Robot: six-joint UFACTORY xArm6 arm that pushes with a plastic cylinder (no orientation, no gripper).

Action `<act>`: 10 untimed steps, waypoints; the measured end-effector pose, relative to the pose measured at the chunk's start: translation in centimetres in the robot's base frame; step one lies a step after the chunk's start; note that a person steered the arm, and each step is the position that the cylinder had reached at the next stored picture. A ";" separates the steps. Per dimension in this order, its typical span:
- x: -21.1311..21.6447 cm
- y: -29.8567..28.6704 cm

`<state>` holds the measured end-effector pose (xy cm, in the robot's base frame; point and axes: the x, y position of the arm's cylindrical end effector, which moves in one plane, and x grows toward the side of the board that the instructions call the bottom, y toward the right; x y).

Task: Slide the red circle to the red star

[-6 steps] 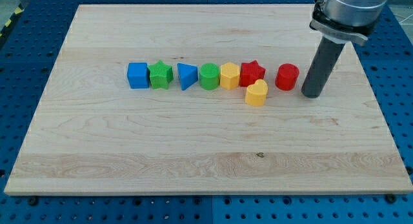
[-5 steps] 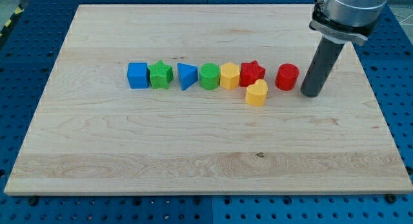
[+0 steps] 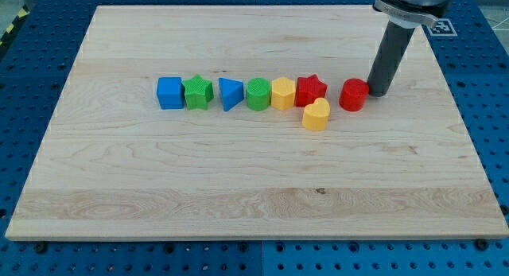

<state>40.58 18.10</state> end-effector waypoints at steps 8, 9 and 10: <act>2.7 -0.9; 2.6 -1.7; 2.5 -2.8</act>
